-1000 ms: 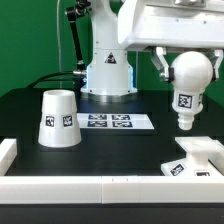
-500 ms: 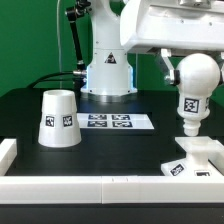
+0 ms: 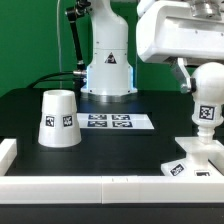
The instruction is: Assemble lamp
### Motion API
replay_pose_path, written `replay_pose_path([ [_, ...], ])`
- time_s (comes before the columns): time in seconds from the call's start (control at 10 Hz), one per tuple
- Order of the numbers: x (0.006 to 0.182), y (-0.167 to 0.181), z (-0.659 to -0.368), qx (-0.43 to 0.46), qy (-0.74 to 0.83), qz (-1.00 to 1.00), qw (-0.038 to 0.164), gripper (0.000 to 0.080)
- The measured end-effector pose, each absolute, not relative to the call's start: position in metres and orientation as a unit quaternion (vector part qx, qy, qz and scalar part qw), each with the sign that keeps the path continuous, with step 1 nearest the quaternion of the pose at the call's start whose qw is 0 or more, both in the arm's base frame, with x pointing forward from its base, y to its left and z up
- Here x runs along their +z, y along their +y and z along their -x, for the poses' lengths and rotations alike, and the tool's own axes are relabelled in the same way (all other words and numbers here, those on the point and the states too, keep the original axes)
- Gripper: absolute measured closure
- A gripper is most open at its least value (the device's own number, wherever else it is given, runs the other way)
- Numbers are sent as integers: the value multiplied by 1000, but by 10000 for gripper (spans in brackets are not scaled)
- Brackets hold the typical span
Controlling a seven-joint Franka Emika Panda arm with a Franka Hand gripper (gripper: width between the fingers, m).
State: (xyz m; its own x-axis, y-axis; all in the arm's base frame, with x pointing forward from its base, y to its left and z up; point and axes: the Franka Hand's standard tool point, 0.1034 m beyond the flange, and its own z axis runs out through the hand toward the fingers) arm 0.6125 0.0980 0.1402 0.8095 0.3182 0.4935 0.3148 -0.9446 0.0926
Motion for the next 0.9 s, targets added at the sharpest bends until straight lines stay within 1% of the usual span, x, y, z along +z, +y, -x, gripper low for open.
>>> replay_pose_path([
  [0.7, 139, 87, -613, 265, 169, -949, 9, 220],
  [0.9, 139, 87, -615, 281, 168, -945, 11, 220],
])
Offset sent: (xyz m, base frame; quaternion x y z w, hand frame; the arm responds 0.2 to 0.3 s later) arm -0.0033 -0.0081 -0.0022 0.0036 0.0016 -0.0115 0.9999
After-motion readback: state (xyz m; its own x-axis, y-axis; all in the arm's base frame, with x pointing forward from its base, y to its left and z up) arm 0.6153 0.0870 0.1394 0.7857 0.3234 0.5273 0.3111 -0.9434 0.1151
